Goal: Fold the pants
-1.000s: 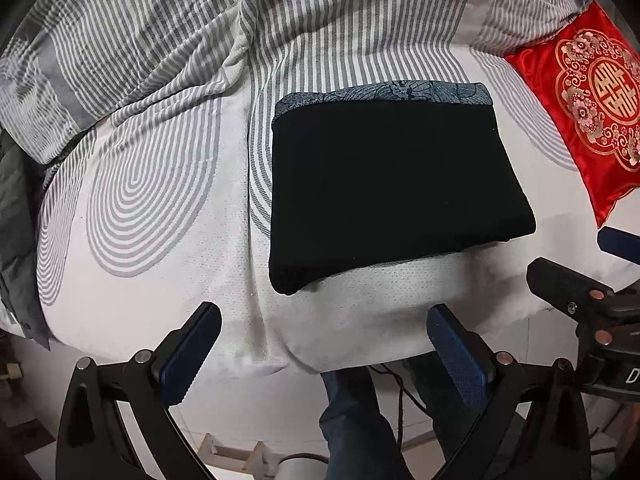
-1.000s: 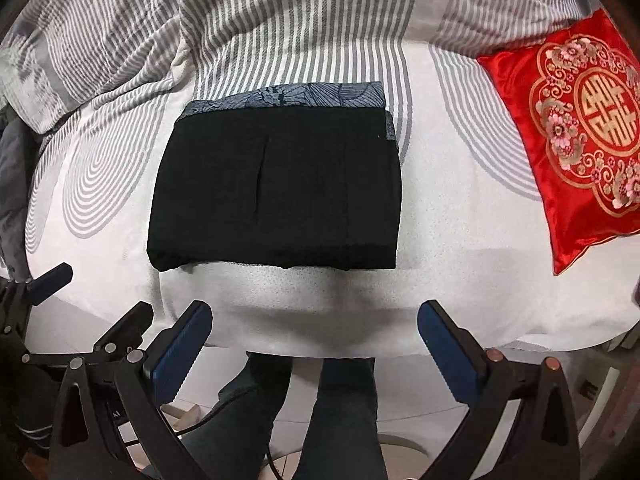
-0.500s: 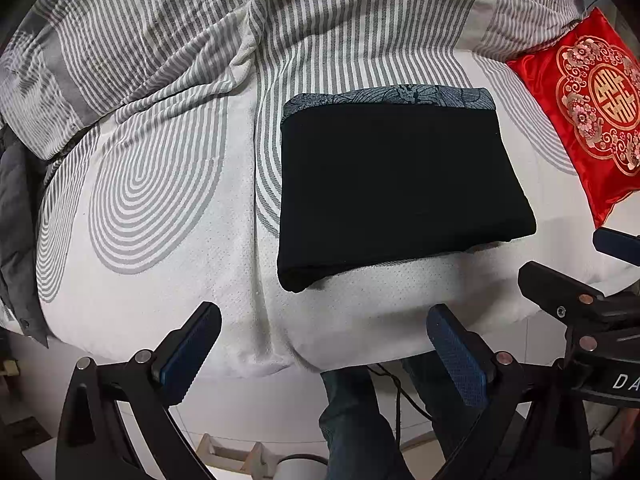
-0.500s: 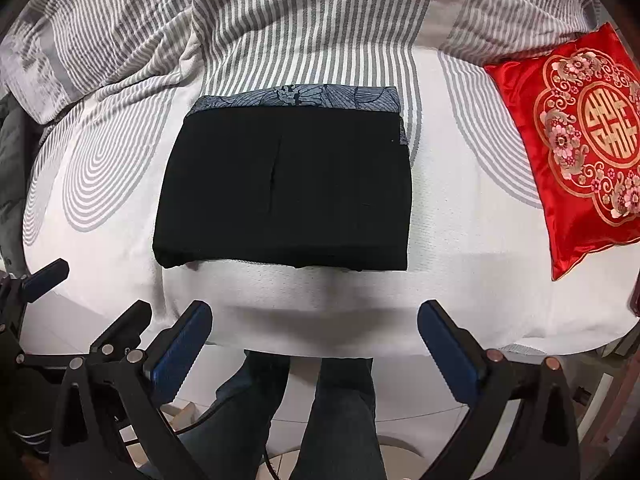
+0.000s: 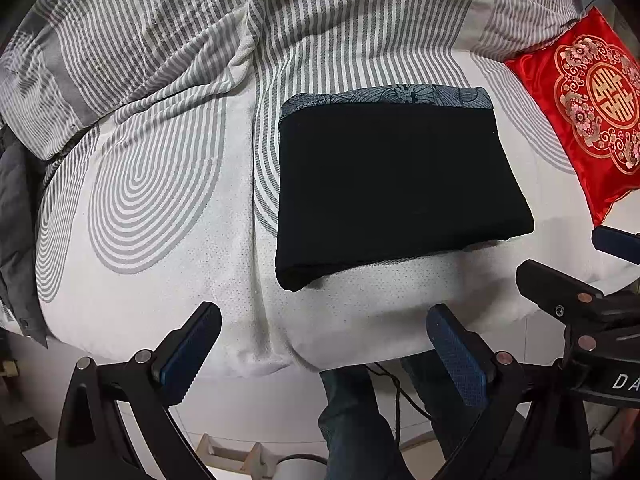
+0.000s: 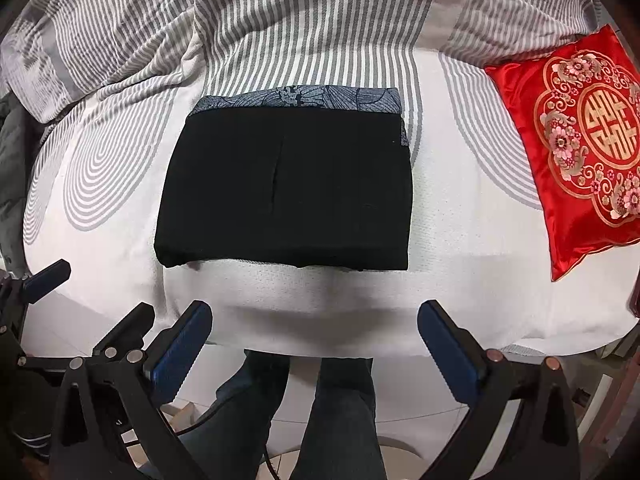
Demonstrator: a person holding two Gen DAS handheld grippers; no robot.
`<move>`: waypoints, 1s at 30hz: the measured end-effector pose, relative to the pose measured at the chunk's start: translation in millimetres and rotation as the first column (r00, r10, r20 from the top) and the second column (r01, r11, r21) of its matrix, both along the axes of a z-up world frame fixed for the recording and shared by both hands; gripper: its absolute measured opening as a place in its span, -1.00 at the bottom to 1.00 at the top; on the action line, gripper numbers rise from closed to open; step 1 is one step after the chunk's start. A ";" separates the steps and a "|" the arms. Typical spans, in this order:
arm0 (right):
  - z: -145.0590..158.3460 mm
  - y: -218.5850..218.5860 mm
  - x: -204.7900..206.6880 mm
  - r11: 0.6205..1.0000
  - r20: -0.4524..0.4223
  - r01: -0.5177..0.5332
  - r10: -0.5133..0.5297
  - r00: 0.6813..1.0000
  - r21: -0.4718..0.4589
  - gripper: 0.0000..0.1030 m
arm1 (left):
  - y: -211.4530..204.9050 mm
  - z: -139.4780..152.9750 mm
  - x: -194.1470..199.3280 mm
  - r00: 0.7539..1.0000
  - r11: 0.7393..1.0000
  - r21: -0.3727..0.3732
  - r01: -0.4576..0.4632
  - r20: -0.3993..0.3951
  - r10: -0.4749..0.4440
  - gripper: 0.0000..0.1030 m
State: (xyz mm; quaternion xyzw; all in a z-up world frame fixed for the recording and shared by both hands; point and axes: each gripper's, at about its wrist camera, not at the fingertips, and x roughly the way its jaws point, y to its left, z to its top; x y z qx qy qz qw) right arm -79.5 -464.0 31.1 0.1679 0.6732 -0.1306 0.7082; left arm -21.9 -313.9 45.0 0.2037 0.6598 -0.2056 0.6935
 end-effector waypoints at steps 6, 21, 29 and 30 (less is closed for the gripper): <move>0.5 -0.2 -0.1 1.000 0.000 0.003 -0.003 1.000 0.002 0.99 | -1.0 0.1 -1.2 1.000 1.000 0.000 -0.001 0.003 0.001 1.00; 0.7 -0.8 -0.5 1.000 0.001 0.004 -0.004 1.000 0.001 0.99 | -0.3 0.2 -1.3 1.000 1.000 -0.001 0.003 0.002 -0.003 1.00; 0.7 0.3 -0.7 1.000 0.003 0.002 -0.002 1.000 0.001 0.99 | -0.1 0.3 -1.8 1.000 1.000 -0.001 0.006 0.002 -0.006 1.00; 0.6 0.4 -0.9 1.000 0.003 0.002 -0.002 1.000 0.002 0.99 | 0.1 0.5 -1.7 1.000 1.000 -0.001 0.007 0.002 -0.007 1.00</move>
